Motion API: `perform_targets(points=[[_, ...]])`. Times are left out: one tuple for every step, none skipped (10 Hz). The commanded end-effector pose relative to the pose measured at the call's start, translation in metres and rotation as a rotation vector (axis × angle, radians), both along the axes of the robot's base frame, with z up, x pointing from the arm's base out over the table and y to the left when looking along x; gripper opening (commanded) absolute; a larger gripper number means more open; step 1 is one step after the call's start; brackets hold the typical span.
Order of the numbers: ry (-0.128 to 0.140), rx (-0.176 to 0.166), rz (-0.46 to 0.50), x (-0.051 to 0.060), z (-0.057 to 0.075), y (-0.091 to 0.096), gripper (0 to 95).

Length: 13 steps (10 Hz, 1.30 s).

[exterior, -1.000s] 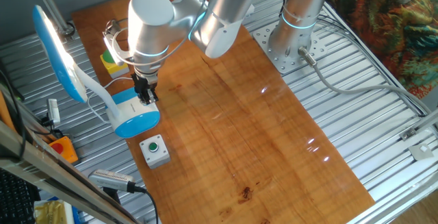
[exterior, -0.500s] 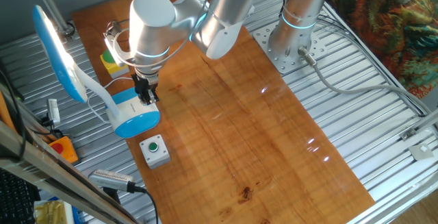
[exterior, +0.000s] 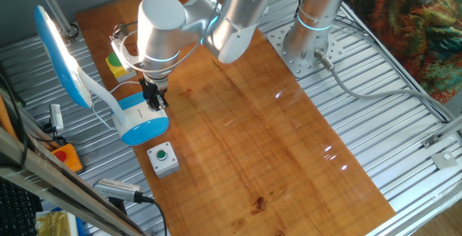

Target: Turn off the desk lamp by pressing the button

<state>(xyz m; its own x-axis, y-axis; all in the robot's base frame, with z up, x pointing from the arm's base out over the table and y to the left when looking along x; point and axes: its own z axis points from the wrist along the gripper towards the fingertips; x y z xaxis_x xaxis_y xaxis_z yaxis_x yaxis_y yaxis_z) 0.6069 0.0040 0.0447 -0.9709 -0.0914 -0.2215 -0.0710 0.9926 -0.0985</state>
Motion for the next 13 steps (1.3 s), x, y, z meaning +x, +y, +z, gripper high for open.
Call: perform_targets(points=[[-0.001, 0.000, -0.001, -0.0003, -0.0005, 0.0000, 0.0], [-0.002, 0.000, 0.002, -0.0006, -0.0009, -0.0001, 0.0], [-0.002, 0.000, 0.004, -0.0009, -0.0011, -0.0001, 0.0], [-0.001, -0.002, 0.007, -0.0014, -0.0015, -0.0004, 0.0], [-0.002, -0.002, 0.009, -0.0017, -0.0019, -0.0005, 0.0], [-0.002, -0.003, 0.009, -0.0020, -0.0020, -0.0007, 0.0], [-0.002, -0.003, 0.012, -0.0022, -0.0020, -0.0009, 0.0], [-0.002, -0.004, 0.013, -0.0023, -0.0020, -0.0011, 0.0], [-0.003, -0.004, 0.014, -0.0028, -0.0021, -0.0016, 0.0], [-0.003, -0.004, 0.016, -0.0036, -0.0022, -0.0021, 0.0], [-0.003, -0.005, 0.019, -0.0038, -0.0023, -0.0023, 0.0], [-0.005, -0.005, 0.022, -0.0038, -0.0023, -0.0024, 0.0], [-0.006, -0.006, 0.024, -0.0038, -0.0023, -0.0024, 0.0]])
